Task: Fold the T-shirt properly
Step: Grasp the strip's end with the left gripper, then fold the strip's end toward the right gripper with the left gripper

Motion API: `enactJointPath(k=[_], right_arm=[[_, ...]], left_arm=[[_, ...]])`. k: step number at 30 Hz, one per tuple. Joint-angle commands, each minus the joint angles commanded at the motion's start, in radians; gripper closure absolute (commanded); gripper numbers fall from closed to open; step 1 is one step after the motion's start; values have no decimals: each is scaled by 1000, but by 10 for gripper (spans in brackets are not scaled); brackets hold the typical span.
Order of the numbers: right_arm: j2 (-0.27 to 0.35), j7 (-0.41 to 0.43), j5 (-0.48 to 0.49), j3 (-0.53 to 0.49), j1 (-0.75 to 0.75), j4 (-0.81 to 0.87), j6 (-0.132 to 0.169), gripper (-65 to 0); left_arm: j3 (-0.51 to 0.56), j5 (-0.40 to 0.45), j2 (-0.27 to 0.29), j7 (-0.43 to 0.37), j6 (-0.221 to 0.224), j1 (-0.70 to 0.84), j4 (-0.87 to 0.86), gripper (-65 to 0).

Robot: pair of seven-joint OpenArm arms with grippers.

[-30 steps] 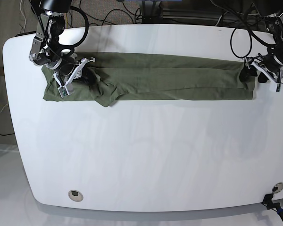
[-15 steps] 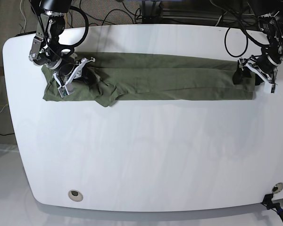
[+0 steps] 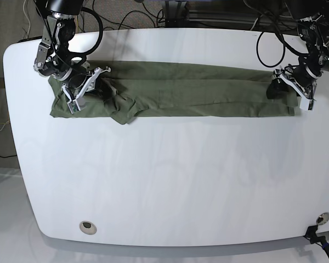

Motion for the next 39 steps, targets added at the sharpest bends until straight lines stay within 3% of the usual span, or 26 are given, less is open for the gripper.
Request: enactJointPath(k=[3,13,17,21,23,34,39], right_arm=[[0,2,2,0,9,-40,0,0],[0,2,2,0,14,-40,0,0],[0,2,2,0,14,-40,0,0],[0,2,2,0,14,-40,0,0],[0,2,2,0,15,-40,0,0],[0,2,2,0,15,-40,0,0],[0,2,3,0,15,-40,0,0]], left_arm=[[0,2,0,0,0,-8,-2,0],[3,0,5,0,0,-3,92,0],[5,0,61,20,0,14,235,0],[25,0,133,169,0,-11,354,0],[66,0,161,192,0,-15,393,0],[256,5,301,198,0,-32,408,0],[339,5,310,198,0,-51,405,0]])
